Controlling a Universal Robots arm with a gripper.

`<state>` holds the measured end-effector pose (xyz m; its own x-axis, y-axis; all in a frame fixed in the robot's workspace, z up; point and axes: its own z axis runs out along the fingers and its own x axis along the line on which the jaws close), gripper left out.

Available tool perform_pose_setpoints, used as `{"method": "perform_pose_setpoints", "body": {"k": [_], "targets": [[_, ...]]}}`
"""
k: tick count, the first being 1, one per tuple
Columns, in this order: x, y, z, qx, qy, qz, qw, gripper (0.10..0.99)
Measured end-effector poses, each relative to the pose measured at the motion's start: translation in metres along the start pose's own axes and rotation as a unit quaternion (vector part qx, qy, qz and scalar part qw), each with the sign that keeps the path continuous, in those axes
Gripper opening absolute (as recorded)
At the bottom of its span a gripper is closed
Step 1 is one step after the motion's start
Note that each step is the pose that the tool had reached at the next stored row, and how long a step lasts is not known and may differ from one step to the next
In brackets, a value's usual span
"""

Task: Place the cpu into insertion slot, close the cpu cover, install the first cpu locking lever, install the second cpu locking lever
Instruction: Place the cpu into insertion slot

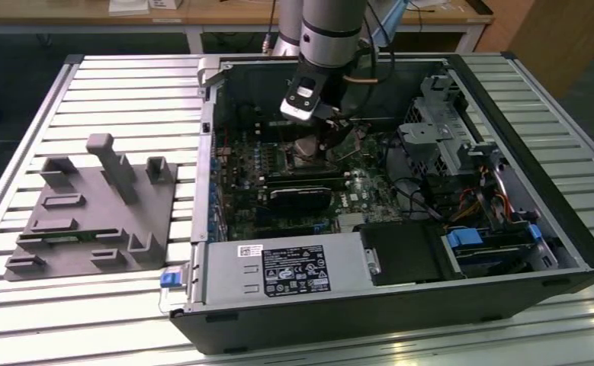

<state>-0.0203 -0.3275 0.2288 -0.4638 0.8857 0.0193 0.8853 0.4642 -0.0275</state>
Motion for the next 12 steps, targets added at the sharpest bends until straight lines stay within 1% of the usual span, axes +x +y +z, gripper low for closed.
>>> {"method": "perform_pose_setpoints", "body": {"k": [3,6,9,12], "targets": [[0.0000,0.0000,0.0003,-0.0005,0.0005,0.025,0.9997,0.537],[0.0000,0.0000,0.0007,-0.0010,0.0011,0.051,0.9987,0.537],[0.0000,0.0000,0.0015,-0.0016,0.0019,0.079,0.9969,0.537],[0.0000,0.0001,0.0025,-0.0021,0.0026,0.106,0.9944,0.537]]}}
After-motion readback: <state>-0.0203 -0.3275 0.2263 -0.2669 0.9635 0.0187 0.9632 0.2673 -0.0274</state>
